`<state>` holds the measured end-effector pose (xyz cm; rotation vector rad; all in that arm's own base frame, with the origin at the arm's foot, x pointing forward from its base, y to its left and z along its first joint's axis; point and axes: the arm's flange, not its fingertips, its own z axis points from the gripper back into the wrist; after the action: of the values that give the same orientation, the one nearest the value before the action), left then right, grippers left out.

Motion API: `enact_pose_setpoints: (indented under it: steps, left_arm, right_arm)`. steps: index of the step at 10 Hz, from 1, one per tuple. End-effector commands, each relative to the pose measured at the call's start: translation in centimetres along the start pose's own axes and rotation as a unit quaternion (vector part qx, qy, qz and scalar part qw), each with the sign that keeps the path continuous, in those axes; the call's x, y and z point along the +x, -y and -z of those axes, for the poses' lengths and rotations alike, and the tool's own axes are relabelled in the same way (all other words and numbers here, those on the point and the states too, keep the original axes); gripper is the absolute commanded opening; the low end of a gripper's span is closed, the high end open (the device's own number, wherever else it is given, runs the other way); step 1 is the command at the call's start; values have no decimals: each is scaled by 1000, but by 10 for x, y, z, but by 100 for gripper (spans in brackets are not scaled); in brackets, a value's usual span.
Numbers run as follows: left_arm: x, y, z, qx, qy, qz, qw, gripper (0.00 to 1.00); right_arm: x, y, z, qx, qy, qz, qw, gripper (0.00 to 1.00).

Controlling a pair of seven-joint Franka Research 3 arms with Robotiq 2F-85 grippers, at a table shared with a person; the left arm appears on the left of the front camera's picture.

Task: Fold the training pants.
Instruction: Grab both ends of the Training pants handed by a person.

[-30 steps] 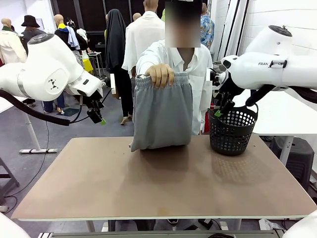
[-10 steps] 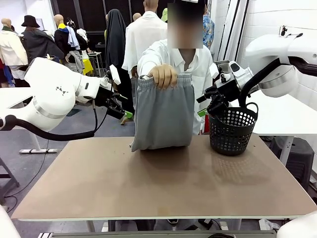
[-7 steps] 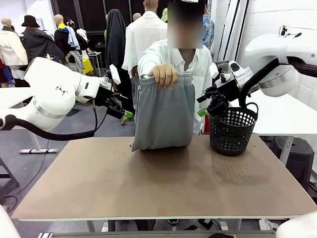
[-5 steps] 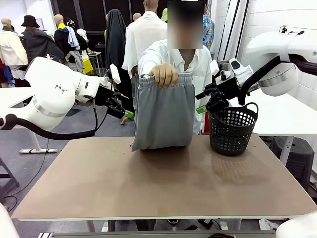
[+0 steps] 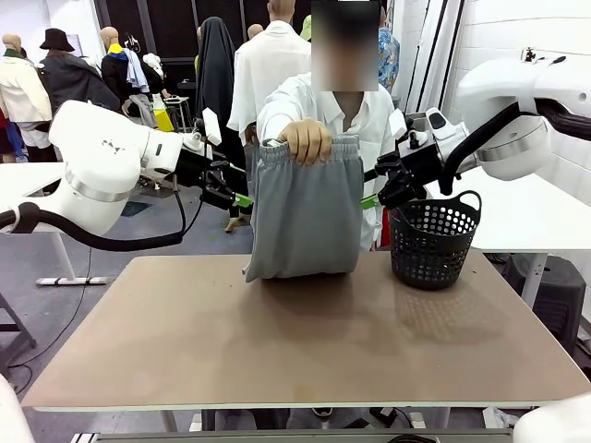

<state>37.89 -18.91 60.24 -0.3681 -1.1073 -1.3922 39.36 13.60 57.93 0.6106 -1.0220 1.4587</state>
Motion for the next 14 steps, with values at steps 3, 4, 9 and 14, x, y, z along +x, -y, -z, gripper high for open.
enact_pose_setpoints:
  steps: [3, 4, 9, 14]
  left_arm:
    - [-5, -4, 23, -23, 42, -9, 999, 100]
    - [-5, -1, 25, -35, 48, -13, 998, 100]
    - [-6, 2, 35, -48, 92, -48, 993, 100]
    - [-3, 3, 48, -31, 119, -81, 989, 100]
  right_arm:
    - [-8, 3, 5, 2, 53, -3, 999, 100]
    - [-8, 4, 5, 7, 62, -3, 998, 100]
    - [-13, 6, 16, 29, 92, -2, 995, 100]
    - [-10, 2, 23, 38, 124, -13, 992, 100]
